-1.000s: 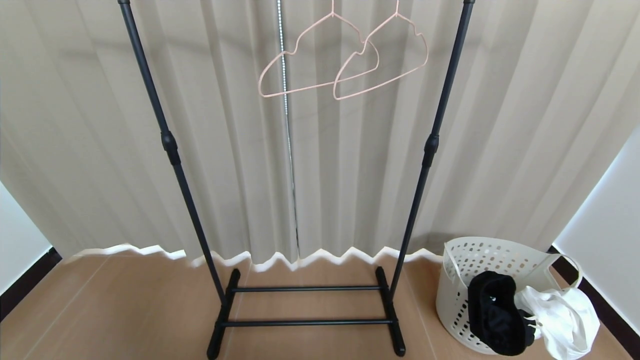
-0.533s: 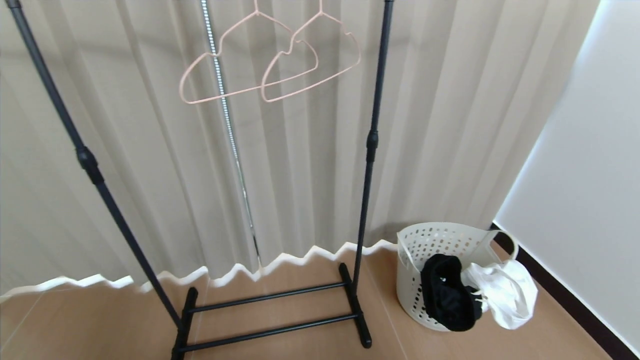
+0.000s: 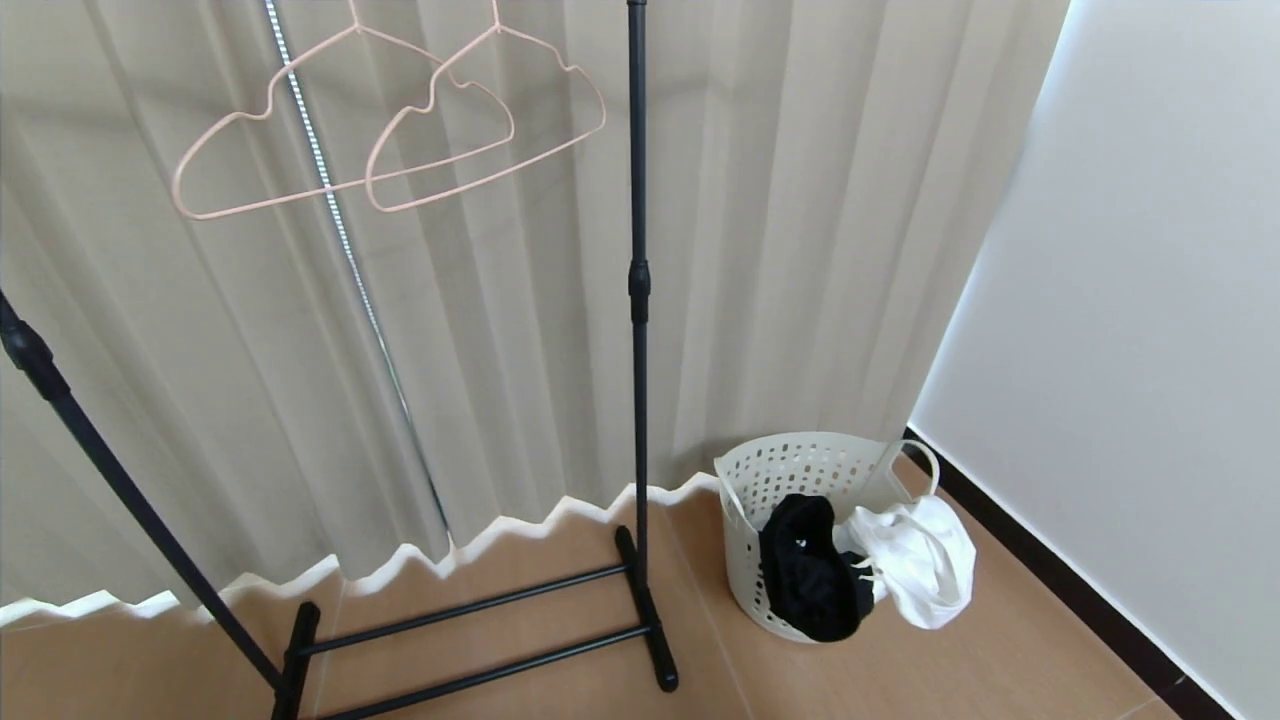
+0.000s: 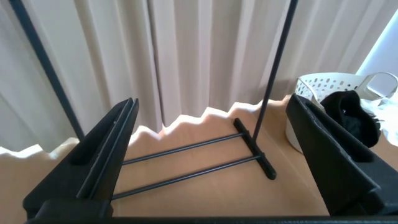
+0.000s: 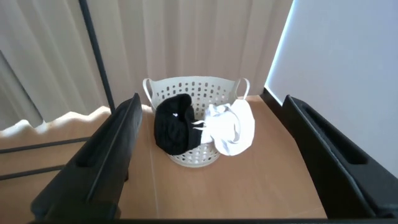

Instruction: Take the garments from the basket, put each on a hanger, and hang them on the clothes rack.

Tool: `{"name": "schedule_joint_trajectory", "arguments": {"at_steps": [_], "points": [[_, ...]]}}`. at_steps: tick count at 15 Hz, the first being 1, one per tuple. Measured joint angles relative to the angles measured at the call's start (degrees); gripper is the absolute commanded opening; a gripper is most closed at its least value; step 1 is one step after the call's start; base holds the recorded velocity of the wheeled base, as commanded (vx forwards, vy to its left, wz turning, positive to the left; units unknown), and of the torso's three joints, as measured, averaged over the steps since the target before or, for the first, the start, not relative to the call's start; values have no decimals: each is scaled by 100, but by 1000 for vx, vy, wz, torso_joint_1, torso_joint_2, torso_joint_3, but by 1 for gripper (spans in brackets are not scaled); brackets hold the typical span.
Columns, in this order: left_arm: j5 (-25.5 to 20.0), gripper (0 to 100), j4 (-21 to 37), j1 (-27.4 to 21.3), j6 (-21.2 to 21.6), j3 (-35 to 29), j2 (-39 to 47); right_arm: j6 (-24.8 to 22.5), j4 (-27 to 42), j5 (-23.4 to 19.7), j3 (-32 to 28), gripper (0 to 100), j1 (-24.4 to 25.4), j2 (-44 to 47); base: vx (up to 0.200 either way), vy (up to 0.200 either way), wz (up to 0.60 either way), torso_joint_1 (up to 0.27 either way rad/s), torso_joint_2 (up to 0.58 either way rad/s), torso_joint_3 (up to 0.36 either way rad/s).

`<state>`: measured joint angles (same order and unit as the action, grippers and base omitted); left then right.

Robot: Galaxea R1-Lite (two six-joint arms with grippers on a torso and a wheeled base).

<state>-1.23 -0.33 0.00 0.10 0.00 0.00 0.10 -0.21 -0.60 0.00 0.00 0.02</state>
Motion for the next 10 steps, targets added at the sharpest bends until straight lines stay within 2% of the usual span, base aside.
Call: {"name": "schedule_joint_trajectory", "arguments": {"at_steps": [9, 10], "points": [[0, 100, 0, 0, 0, 0, 0, 0, 5, 0, 0, 100, 0, 0, 200, 0, 0, 1, 0, 4], [1, 100, 4, 0, 0, 0, 0, 0, -4, 2, 0, 100, 0, 0, 0, 0, 0, 0, 0, 0]]}}
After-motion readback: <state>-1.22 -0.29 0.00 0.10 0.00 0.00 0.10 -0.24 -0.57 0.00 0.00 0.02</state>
